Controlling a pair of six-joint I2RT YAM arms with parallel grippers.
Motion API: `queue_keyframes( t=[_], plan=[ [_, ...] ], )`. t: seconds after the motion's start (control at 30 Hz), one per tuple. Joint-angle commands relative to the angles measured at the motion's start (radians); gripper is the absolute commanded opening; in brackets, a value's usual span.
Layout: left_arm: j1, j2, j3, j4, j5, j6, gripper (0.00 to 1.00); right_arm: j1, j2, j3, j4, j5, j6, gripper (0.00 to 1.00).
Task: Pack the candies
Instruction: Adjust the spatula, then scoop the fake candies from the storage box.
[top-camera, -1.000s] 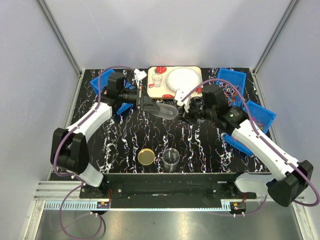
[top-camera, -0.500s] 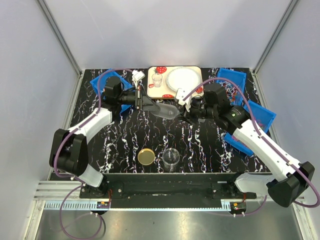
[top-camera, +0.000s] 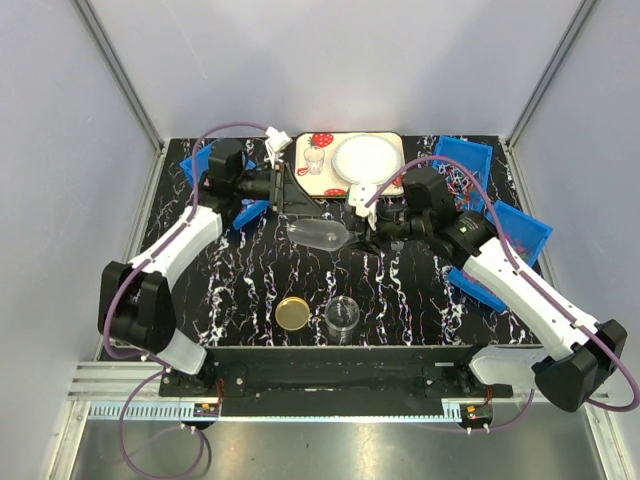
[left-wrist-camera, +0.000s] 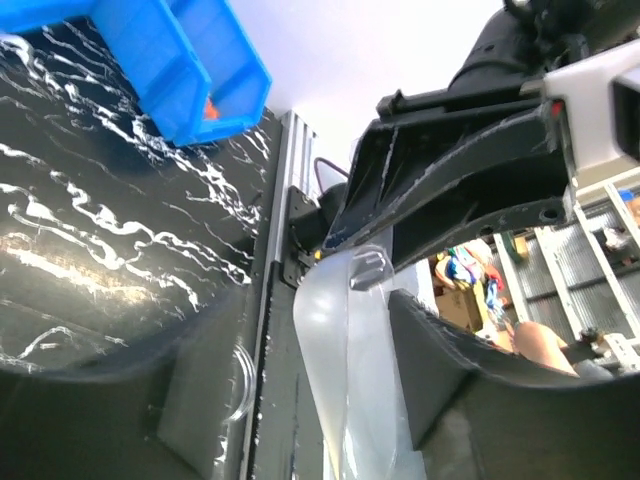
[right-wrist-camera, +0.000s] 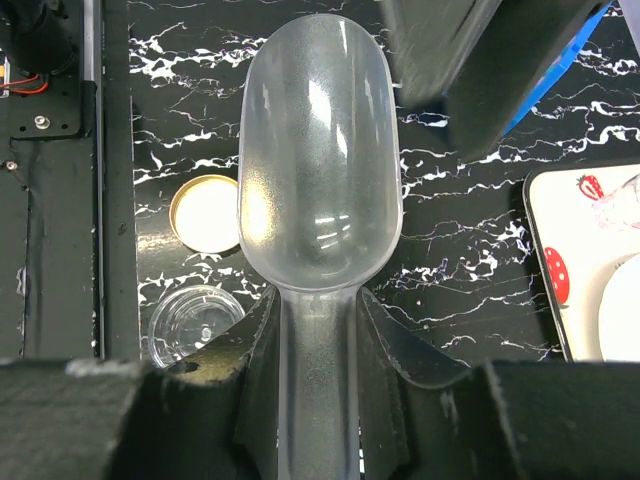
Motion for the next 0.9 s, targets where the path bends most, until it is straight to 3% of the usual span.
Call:
queue_keyframes(
  t=[0.0, 0.1, 0.17, 0.27, 0.33, 0.37, 0.47, 0.87],
  plan=[
    [0.08, -0.048, 0.11, -0.161, 0.003, 0.147, 0.71, 0.008, -0.03, 0.002, 0.013, -0.025, -0.028, 0.0],
    [0.161, -0.057, 0.211, -0.357, -0.039, 0.268, 0.84, 0.007, -0.04, -0.012, 0.004, -0.004, -0.034, 0.0],
    [0.204, -0.051, 0.272, -0.484, -0.128, 0.421, 0.99, 0.008, -0.045, -0.018, 0.001, 0.019, -0.034, 0.0],
    [0.279, -0.023, 0.386, -0.692, -0.292, 0.578, 0.99, 0.007, -0.053, -0.023, 0.002, 0.059, -0.034, 0.0],
    [0.308, -0.006, 0.412, -0.723, -0.416, 0.603, 0.99, 0.007, -0.057, -0.024, 0.002, 0.081, -0.034, 0.0],
    [0.31, 0.006, 0.426, -0.738, -0.578, 0.644, 0.99, 0.008, -0.059, -0.026, 0.002, 0.094, -0.033, 0.0],
    [0.331, 0.067, 0.48, -0.769, -0.804, 0.73, 0.99, 0.008, -0.067, -0.032, 0.008, 0.111, -0.033, 0.0],
    [0.365, 0.34, 0.659, -0.68, -1.271, 0.855, 0.99, 0.008, -0.094, -0.078, 0.056, 0.125, -0.016, 0.0]
  ],
)
